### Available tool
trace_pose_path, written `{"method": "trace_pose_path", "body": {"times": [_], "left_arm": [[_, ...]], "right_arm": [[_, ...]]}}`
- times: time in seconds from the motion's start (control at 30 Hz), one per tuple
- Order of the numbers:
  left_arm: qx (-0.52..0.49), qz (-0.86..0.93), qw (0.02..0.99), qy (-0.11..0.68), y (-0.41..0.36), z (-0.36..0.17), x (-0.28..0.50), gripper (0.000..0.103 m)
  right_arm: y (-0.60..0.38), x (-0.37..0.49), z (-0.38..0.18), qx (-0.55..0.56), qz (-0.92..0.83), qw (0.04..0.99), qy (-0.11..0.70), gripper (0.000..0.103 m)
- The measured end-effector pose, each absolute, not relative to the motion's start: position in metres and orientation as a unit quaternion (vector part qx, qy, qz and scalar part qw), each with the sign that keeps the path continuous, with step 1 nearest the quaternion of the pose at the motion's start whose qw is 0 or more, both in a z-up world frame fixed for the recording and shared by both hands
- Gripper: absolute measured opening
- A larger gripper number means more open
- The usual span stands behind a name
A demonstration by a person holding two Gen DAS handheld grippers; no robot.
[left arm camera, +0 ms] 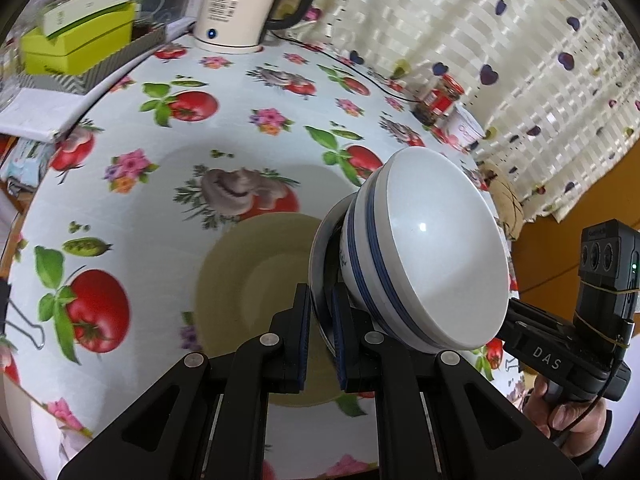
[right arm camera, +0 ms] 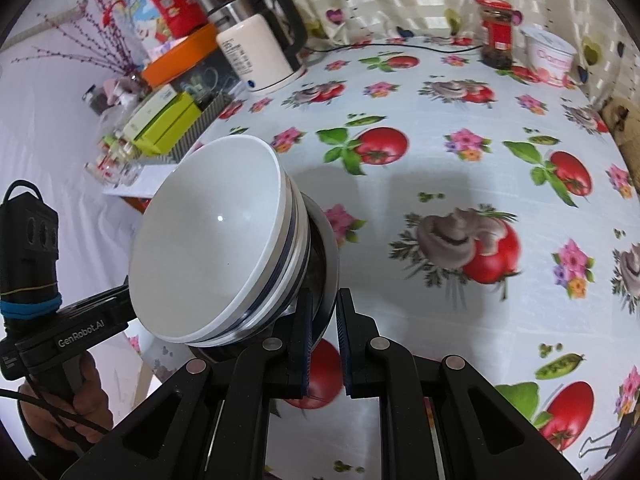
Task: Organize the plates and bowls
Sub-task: 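Lift the bowl stack with the right tool and carry it toward the plates, then lower the bowl stack onto the plate stack and open the right tool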
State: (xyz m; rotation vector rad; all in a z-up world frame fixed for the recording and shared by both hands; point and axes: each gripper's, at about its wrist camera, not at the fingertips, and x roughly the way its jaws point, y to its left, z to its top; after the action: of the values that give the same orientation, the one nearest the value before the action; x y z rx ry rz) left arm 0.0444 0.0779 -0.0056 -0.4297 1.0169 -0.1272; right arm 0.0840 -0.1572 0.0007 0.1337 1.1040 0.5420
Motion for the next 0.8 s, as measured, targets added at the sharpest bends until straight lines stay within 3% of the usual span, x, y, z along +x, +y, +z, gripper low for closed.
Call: {"method": "trace_pose_path", "body": {"times": [0.8], "left_arm": [[-0.228, -0.033, 0.836, 0.497, 0.115, -0.03, 0.036, 0.01]], "right_arm": [[-0.097, 0.091, -0.021, 0.01, 0.279, 0.794, 0.54, 0.015]]}}
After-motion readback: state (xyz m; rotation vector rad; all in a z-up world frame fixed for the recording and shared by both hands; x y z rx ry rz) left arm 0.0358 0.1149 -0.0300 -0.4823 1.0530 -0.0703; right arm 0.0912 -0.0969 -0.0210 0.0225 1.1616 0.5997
